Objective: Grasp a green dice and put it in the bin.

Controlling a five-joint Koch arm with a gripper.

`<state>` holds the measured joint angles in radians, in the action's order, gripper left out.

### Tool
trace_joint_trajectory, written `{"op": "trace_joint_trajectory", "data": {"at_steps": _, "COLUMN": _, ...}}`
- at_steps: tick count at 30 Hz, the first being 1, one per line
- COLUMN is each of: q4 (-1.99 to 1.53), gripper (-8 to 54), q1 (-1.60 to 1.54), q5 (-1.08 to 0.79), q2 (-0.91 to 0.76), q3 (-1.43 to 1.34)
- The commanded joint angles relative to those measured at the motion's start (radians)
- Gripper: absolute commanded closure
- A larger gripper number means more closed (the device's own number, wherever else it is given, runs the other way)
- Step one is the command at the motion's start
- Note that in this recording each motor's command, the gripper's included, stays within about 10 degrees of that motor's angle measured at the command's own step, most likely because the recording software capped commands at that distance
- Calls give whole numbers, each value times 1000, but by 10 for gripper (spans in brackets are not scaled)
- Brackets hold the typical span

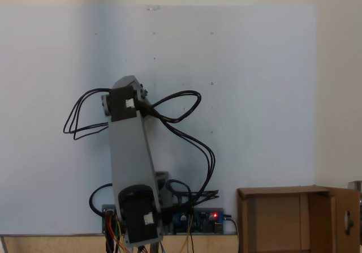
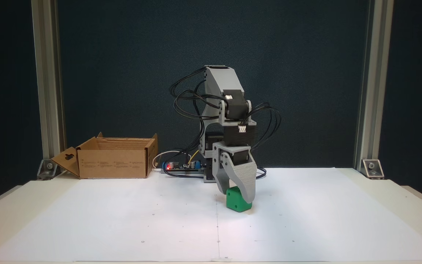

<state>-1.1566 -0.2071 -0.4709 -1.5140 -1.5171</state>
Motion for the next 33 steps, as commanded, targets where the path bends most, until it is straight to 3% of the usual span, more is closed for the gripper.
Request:
{"op": "trace_joint_trajectory", "data": {"at_steps": 1, "q4": 35, "gripper": 24, "q1": -9, "q5": -61, "q2": -3, "q3": 8}}
{"op": "trace_joint_trajectory", "data": {"at_steps": 11, "q4": 35, "gripper": 34, "q1": -34, "q5": -6, "q2": 12, "q3": -26}}
{"op": "trace_joint_trajectory", "data": {"at_steps": 16, "q4": 35, "gripper": 72, "q1": -34, "q5": 49, "q2": 12, "q3": -28}}
{"op": "trace_joint_trajectory", "data": {"at_steps": 18, "q4": 34, "gripper": 111, "q1": -37, "q5": 61, "q2": 12, "q3": -31}}
{"op": "trace_joint_trajectory", "data": {"at_steps": 24, "q4": 34, "gripper": 334, "q1": -44, "q5": 126, "q2": 11, "q3": -58}}
{"op": "trace_joint_trajectory", "data": {"at_steps": 33, "q4": 38, "gripper": 340, "q1": -31, "q5": 163, "q2": -35, "q3": -61}}
